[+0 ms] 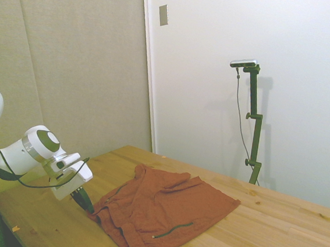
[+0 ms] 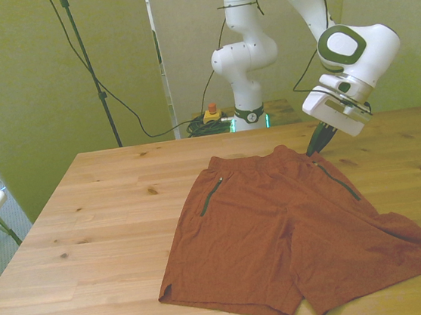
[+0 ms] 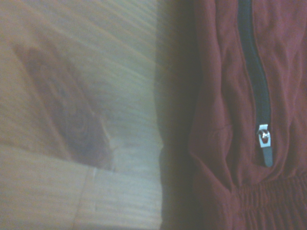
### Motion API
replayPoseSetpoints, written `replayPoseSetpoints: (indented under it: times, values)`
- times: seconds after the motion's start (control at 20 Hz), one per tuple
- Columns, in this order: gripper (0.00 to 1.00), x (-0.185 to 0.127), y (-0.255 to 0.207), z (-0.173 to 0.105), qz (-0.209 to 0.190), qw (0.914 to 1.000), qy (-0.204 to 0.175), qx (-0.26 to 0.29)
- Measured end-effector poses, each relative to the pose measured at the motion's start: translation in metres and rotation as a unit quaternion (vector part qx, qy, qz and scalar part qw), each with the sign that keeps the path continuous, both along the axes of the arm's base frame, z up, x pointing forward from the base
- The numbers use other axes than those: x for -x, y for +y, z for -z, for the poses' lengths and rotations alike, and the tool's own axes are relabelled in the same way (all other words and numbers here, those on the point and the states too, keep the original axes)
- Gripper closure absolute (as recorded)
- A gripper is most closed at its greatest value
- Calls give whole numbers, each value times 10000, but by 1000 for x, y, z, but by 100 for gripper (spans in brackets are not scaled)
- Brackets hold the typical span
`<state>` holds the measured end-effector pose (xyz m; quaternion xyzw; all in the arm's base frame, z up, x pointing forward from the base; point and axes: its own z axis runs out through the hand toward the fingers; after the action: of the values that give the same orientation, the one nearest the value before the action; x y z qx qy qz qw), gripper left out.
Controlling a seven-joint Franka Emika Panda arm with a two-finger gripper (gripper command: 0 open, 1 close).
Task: Fold the shorts
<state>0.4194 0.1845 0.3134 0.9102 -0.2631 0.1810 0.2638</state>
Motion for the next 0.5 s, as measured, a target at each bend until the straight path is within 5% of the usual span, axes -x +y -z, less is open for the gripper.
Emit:
replayPoseSetpoints:
  times: [0.35,0.5]
  values:
    - [100,43,1,-1,-174,9998,-44,-102]
    - [100,42,0,-10,115,9980,-140,-613]
